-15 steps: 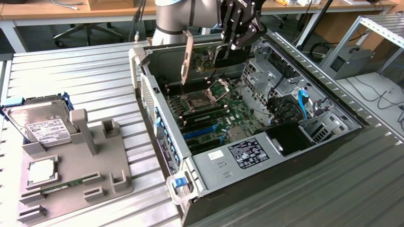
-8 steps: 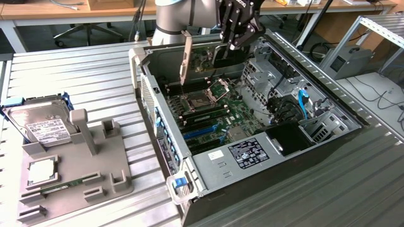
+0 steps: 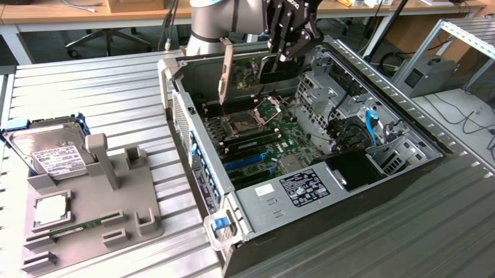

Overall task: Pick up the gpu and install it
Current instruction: 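Insert the gpu into the slot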

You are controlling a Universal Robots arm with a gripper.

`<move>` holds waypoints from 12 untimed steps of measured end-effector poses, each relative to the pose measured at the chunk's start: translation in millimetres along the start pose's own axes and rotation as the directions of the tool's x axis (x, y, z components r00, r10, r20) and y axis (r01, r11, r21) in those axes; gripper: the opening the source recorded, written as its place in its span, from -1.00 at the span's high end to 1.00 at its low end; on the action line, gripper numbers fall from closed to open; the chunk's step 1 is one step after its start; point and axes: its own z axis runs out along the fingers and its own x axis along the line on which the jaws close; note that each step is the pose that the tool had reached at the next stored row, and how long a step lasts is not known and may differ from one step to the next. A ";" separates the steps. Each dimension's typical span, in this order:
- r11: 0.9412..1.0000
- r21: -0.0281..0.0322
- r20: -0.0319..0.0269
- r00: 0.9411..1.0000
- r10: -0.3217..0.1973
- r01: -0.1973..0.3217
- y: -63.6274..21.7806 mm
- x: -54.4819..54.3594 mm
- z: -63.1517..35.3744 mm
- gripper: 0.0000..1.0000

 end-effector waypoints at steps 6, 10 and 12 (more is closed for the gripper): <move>1.000 0.000 0.000 1.000 0.000 0.000 1.2 3.8 -0.1 0.46; 1.000 0.000 0.000 1.000 0.000 0.000 2.2 5.3 0.8 0.46; 1.000 0.000 0.000 1.000 0.000 0.000 2.8 5.5 1.8 0.46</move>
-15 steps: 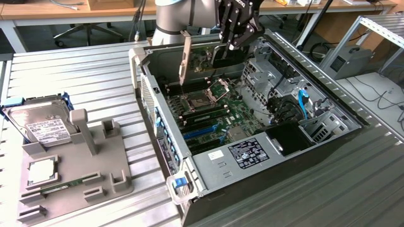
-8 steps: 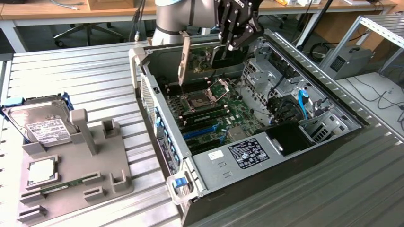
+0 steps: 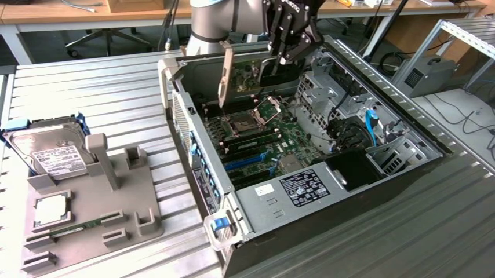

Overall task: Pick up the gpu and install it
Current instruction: 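Insert the gpu into the slot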

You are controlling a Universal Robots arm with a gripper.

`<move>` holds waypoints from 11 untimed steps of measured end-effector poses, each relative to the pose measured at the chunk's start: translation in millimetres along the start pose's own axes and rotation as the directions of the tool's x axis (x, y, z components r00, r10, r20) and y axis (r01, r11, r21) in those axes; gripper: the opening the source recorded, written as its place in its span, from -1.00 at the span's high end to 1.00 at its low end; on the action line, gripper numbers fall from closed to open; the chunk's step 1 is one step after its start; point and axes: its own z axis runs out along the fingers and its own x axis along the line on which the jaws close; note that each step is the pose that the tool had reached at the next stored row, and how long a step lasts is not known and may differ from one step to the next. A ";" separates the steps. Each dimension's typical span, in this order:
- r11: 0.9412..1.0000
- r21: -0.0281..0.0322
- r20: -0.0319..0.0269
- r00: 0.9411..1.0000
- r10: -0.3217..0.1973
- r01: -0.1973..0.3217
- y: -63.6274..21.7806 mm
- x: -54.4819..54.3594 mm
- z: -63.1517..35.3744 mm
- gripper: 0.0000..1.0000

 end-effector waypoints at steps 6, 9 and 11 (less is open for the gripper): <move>1.000 0.000 0.000 1.000 0.000 0.000 1.4 0.3 4.0 0.46; 1.000 0.000 0.000 1.000 0.000 0.000 1.9 0.4 6.5 0.46; 1.000 0.000 0.000 1.000 0.000 0.000 2.0 0.4 8.7 0.46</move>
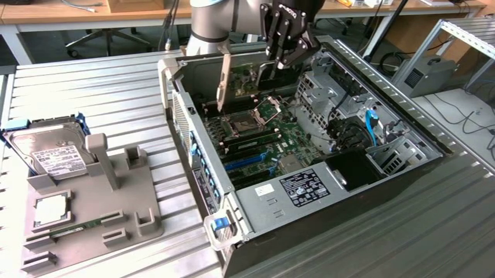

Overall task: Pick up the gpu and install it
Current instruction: 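Insert the gpu into the slot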

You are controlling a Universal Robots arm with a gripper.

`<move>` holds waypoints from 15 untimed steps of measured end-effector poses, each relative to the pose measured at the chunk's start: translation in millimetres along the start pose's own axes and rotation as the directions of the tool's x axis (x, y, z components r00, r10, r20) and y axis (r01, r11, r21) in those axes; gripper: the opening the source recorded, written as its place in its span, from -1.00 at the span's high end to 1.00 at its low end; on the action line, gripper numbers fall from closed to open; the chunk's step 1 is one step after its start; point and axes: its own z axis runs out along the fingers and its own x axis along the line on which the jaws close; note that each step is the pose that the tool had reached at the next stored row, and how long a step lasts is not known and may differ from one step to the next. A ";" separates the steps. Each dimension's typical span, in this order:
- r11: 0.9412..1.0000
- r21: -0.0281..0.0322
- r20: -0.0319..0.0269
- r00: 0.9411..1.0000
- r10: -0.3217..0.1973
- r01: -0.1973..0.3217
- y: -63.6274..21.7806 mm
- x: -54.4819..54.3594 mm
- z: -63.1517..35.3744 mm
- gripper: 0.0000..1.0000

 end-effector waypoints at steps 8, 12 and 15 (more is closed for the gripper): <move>1.000 0.000 0.000 1.000 0.008 -0.008 0.4 0.1 5.6 0.46; 1.000 0.000 0.000 1.000 0.011 -0.011 1.2 0.1 7.6 0.46; 1.000 0.000 0.000 1.000 0.013 -0.013 1.4 0.2 8.7 0.46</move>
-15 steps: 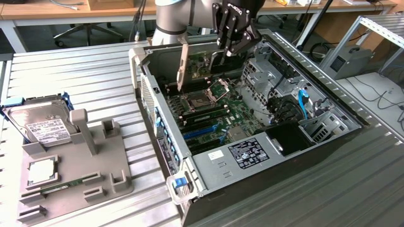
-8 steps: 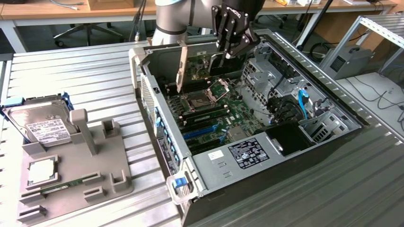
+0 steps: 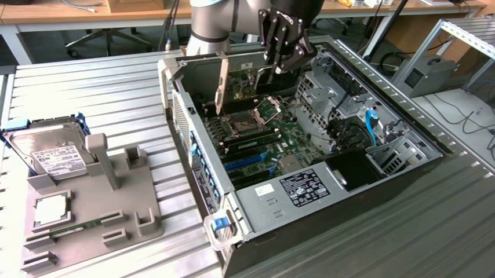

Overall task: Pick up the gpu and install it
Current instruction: 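Insert the gpu into the slot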

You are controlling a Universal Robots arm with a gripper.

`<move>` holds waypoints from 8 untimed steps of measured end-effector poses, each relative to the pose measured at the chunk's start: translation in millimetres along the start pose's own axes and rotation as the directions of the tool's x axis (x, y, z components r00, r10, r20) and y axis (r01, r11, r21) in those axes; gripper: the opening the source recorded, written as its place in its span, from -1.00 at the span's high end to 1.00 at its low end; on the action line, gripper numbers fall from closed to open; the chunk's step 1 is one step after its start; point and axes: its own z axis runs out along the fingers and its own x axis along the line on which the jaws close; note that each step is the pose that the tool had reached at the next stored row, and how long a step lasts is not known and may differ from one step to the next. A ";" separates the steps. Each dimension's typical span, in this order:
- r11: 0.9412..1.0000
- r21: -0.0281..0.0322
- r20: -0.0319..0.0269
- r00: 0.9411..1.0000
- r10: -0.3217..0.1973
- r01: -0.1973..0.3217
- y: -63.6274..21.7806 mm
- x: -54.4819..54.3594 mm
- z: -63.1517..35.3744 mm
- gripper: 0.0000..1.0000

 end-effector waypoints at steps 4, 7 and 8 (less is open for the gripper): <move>1.000 0.000 0.000 1.000 0.002 -0.002 0.3 0.0 1.5 0.46; 1.000 0.000 0.000 1.000 0.003 -0.003 0.6 0.1 3.4 0.46; 1.000 0.000 0.000 1.000 0.003 -0.003 0.8 0.1 4.0 0.46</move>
